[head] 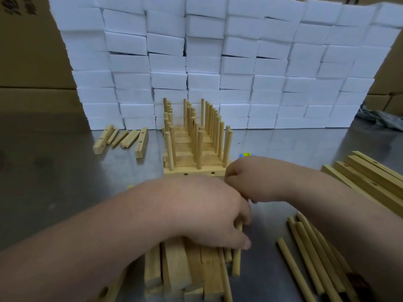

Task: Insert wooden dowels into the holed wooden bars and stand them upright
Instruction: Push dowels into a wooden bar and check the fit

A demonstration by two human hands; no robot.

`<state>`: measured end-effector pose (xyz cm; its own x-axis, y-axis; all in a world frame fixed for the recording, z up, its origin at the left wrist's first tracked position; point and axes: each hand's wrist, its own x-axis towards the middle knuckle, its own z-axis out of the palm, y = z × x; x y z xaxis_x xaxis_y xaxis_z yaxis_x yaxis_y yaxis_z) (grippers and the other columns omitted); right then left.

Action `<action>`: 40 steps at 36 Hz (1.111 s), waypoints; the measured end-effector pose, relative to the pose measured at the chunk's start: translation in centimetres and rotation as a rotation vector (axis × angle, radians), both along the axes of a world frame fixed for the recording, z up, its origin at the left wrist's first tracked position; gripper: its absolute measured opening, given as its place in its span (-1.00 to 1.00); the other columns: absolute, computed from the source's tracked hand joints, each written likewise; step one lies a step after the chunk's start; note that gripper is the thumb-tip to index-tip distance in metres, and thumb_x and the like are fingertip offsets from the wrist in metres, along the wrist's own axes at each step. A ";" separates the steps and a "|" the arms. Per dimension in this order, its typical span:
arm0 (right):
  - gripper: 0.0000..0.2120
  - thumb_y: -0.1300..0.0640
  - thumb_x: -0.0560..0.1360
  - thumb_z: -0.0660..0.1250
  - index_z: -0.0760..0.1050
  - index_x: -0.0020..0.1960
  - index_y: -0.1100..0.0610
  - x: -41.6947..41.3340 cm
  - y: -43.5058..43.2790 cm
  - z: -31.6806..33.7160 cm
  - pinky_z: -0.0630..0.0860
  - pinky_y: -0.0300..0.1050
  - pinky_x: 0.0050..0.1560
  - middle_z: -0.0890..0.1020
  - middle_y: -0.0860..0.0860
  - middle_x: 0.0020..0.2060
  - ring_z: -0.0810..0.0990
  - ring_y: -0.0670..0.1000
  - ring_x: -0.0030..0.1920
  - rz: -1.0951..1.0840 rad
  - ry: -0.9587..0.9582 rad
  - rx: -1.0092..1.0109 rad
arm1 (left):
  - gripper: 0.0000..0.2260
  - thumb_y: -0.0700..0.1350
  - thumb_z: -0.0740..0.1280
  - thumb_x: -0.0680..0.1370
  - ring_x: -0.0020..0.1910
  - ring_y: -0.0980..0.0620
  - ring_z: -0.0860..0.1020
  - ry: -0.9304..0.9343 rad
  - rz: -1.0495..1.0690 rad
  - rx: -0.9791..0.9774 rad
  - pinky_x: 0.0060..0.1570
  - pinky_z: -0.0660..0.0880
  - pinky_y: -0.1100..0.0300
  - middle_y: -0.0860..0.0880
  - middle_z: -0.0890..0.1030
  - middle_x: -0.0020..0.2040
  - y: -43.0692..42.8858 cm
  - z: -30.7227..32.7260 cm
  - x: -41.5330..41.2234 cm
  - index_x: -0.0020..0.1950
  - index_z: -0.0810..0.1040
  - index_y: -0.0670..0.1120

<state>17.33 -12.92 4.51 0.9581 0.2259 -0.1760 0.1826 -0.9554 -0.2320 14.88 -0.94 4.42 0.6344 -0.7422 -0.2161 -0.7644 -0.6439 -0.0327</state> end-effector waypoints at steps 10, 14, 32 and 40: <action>-0.75 0.21 0.51 0.09 0.54 0.01 0.17 -0.1 -0.2 -0.3 0.47 -0.23 -0.29 0.52 -0.09 -0.57 0.59 -0.01 -0.36 0.016 0.129 -0.031 | -0.73 0.17 0.28 0.48 -0.10 0.05 0.42 -0.030 -0.010 0.001 -0.27 0.35 0.21 0.09 0.49 -0.09 -0.6 -1.3 -0.4 0.10 0.47 0.07; -0.76 0.14 0.52 0.10 0.53 0.02 0.09 -0.2 -0.2 -0.1 0.44 -0.25 -0.30 0.59 -0.09 -0.41 0.58 -0.07 -0.30 0.018 -0.003 -0.068 | -0.84 0.04 0.29 0.49 -0.14 0.08 0.38 -0.087 -0.029 -0.017 -0.34 0.31 0.23 0.11 0.40 -0.18 -0.6 -1.4 -0.4 0.06 0.49 0.08; -0.82 0.14 0.40 0.15 0.52 -0.19 0.15 0.0 -2.9 4.3 0.35 -0.24 -0.45 0.50 -0.05 -0.51 0.41 -0.10 -0.51 -0.222 -0.748 0.780 | -0.92 0.00 0.14 0.59 -0.30 0.10 0.42 -0.322 0.209 -0.215 -0.38 0.35 0.19 0.06 0.46 -0.26 2.5 2.3 1.8 -0.10 0.34 0.07; -0.82 0.04 0.51 0.18 0.55 -0.11 0.03 -1.4 -0.1 1.8 0.46 -0.24 -0.26 0.57 -0.10 -0.30 0.52 -0.14 -0.27 0.169 -0.184 0.109 | -0.84 -0.01 0.14 0.58 -0.33 0.16 0.47 -0.371 0.457 -0.187 -0.40 0.25 0.21 0.10 0.46 -0.30 6.2 6.0 2.8 -0.17 0.43 0.12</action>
